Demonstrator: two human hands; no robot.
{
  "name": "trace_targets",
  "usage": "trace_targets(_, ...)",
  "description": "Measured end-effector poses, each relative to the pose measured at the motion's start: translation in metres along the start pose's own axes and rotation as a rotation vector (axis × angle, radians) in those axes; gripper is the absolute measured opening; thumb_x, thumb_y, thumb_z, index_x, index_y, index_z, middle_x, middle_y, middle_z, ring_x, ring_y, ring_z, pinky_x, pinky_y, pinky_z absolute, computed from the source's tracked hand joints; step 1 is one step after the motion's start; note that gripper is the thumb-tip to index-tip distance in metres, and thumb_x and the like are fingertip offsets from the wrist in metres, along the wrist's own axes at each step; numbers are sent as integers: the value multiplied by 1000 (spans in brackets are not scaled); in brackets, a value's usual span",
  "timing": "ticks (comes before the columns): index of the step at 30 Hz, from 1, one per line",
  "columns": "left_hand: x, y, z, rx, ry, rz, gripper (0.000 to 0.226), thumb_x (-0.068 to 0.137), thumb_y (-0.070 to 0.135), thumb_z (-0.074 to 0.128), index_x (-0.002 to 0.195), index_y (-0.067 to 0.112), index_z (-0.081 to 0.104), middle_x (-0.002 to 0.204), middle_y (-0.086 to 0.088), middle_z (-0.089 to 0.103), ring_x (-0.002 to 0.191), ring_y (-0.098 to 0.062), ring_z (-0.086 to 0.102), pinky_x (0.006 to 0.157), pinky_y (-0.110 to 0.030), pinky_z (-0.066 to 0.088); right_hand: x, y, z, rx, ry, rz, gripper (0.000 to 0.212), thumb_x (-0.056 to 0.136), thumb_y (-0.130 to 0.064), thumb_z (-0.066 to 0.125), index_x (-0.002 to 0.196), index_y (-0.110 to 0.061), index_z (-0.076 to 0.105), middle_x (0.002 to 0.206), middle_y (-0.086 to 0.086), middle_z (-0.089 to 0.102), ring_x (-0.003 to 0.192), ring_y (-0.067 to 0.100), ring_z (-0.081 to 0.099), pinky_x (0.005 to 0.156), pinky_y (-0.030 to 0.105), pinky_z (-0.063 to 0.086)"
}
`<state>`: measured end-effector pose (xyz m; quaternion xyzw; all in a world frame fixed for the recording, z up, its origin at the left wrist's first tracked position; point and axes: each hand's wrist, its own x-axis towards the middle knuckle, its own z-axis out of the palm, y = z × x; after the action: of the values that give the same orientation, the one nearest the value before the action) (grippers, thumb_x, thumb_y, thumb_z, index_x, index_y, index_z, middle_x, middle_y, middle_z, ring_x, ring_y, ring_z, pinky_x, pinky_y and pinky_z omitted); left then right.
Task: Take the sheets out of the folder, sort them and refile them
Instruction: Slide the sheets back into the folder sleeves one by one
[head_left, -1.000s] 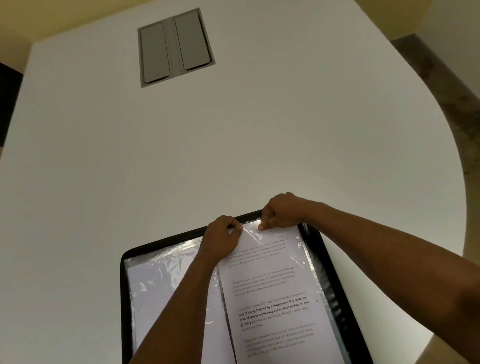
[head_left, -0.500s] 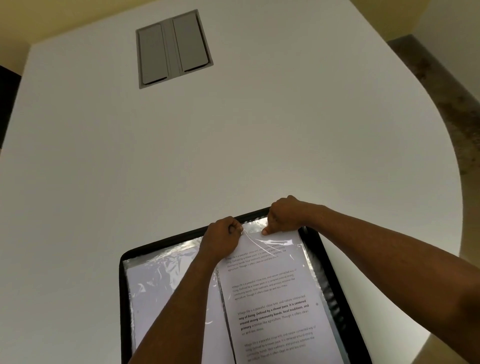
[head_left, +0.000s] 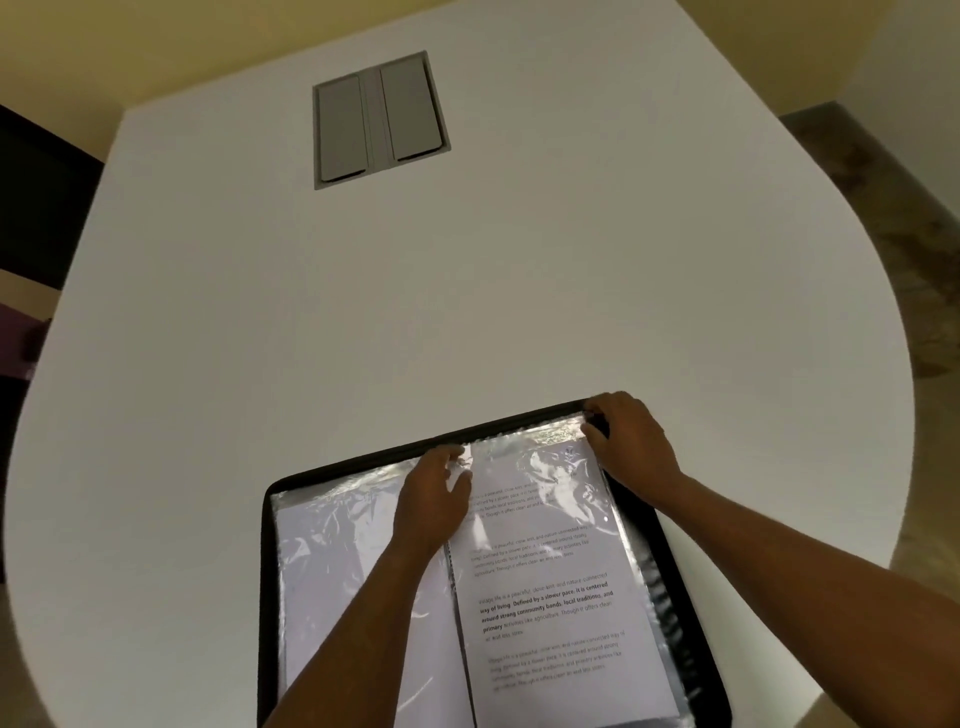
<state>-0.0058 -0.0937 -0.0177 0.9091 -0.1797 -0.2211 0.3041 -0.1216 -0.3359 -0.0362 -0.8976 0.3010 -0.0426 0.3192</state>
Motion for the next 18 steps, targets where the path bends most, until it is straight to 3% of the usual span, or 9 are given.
trace_targets(3,-27,-12,3,15,5,-15,35,92,24,61,126,23,55,127,7,57,115,-12,54,95,-23,41,-40,-1,10,-92,-6,-96,29,93,-35,59,116,-17,62,114,2,62,104,22,56,83,36,47)
trace_targets(6,-60,-26,7,22,32,-22,35,92,26,60,127,23,53,130,6,56,120,-13,51,97,-20,37,-86,-5,26,-160,-69,-229,50,93,-53,48,130,-21,56,137,2,55,124,20,51,101,38,45)
trace_targets(10,-102,-54,7,82,76,-74,44,93,28,58,135,20,49,139,5,50,129,-15,44,106,-25,33,-137,-7,52,-267,-281,-307,76,92,-69,27,152,-22,28,160,0,20,147,19,22,119,40,23)
trace_targets(14,-137,-83,1,152,210,-173,48,88,24,64,134,15,51,140,-3,51,130,-23,44,109,-40,37,-163,13,65,-434,-350,-334,80,93,-71,20,151,-18,31,158,4,28,144,20,28,115,36,16)
trace_targets(18,-163,-108,-8,235,277,-374,59,85,30,67,137,10,49,144,-12,46,133,-30,41,110,-43,34,-159,22,55,-478,-390,-334,70,98,-61,15,150,-17,34,158,3,27,145,20,22,113,36,10)
